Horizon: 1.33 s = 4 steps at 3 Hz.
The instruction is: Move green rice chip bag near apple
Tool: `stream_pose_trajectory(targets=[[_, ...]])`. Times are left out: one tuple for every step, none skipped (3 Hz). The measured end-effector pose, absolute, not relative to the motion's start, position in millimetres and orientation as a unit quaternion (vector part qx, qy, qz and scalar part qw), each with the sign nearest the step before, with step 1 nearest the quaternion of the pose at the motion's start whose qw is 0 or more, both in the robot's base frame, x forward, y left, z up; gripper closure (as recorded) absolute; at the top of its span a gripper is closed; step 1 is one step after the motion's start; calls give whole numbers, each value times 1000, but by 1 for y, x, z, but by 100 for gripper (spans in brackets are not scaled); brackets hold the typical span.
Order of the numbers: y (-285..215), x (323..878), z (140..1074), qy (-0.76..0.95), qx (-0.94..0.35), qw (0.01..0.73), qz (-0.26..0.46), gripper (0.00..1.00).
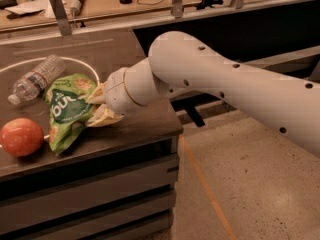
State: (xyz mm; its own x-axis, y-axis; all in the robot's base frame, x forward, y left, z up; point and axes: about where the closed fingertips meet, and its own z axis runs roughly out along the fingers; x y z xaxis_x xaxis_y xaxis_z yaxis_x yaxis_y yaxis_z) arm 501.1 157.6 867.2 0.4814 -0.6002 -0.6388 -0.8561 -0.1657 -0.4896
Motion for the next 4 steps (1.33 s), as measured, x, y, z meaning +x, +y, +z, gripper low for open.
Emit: stream_pose_trajectory(targets=[[159, 499, 869, 485, -750, 425, 150, 22], [160, 498, 870, 483, -751, 425, 149, 0], [161, 498, 870, 483, -751, 425, 149, 0], [148, 498, 877, 489, -746, 430, 143, 0]])
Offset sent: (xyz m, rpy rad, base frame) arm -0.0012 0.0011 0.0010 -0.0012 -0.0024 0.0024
